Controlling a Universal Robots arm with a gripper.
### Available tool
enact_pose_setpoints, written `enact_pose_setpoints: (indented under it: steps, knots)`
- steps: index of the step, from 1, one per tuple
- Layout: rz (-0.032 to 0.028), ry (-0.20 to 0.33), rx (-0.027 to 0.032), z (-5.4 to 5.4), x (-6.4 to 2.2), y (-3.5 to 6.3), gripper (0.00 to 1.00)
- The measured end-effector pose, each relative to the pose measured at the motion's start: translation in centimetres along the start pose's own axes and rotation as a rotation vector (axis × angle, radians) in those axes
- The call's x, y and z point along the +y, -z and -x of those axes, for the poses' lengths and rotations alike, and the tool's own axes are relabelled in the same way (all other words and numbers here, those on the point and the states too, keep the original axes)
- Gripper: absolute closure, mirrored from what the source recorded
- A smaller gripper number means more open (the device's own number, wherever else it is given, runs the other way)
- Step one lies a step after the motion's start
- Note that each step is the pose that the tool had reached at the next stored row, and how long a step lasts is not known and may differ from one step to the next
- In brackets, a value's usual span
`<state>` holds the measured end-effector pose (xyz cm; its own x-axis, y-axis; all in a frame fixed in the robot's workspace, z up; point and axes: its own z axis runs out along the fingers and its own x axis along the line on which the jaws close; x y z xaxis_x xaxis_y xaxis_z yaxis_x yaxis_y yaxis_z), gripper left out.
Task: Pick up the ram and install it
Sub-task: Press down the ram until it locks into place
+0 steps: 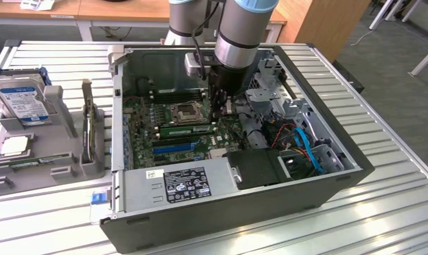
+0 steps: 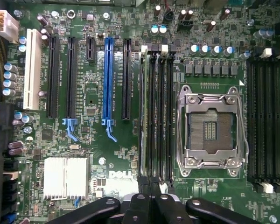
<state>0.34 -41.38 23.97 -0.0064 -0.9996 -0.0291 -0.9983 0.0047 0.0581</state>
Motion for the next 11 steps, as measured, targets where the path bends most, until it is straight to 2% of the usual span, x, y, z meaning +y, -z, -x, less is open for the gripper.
enact_pose_setpoints:
  steps: [11]
  knots:
    - [0.0, 0.0, 0.0, 0.0, 0.09, 1.64, 0.9]
